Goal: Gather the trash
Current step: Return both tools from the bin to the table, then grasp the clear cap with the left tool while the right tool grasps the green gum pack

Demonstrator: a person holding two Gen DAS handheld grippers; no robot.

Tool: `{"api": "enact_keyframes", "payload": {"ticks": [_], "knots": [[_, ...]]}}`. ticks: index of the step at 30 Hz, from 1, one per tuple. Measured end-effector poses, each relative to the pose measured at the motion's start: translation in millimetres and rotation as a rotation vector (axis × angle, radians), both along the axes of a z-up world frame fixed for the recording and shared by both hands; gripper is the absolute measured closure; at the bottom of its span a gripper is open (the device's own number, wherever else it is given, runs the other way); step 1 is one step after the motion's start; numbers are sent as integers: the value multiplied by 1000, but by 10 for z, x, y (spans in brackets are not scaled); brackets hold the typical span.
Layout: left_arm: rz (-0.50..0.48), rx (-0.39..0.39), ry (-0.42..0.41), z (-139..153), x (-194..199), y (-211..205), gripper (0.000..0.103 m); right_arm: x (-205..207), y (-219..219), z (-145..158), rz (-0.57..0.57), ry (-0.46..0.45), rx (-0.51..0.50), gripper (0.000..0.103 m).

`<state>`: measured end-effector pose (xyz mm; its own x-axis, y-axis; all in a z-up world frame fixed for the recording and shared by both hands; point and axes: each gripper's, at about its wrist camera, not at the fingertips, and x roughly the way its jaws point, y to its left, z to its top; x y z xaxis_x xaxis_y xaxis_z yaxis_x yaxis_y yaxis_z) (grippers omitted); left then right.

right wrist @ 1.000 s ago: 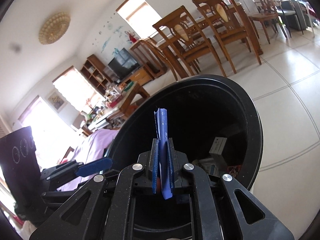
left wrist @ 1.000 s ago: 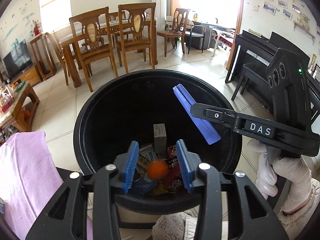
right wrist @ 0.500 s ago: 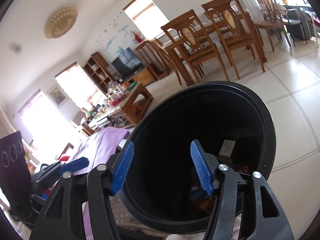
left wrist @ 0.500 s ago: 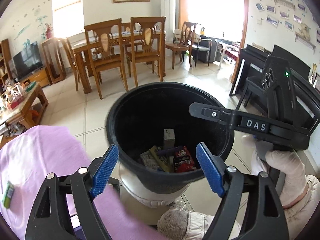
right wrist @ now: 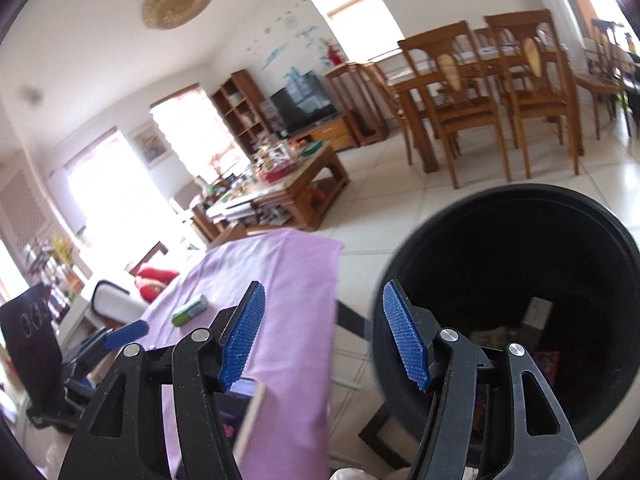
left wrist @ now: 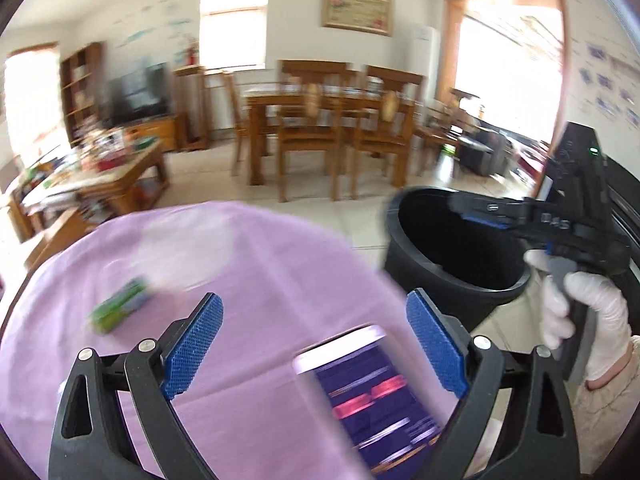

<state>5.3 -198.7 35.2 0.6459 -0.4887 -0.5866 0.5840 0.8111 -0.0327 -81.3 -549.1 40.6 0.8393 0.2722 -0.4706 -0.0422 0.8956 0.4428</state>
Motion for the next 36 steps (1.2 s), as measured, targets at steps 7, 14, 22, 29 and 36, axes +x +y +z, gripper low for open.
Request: {"api": "enact_keyframes", "payload": {"ticks": [7,14,22,29,36], "knots": [[239,23,74,-209,355,1082,11,540,1014,85,179,43,-87,41],[358,84,162,-450,567,1714,11,908,2001,52,332,90,-184,41],[371,150,237,-706,586,1966,12,1309,2740,-38,472,138,-345,41],[353,178,279,-767,647,2004,28,1677,3311,-257,640,116,-613,41],[341,195,276,-767,656,2028,32,2013,3638,-544,774,91,-824,41]]}}
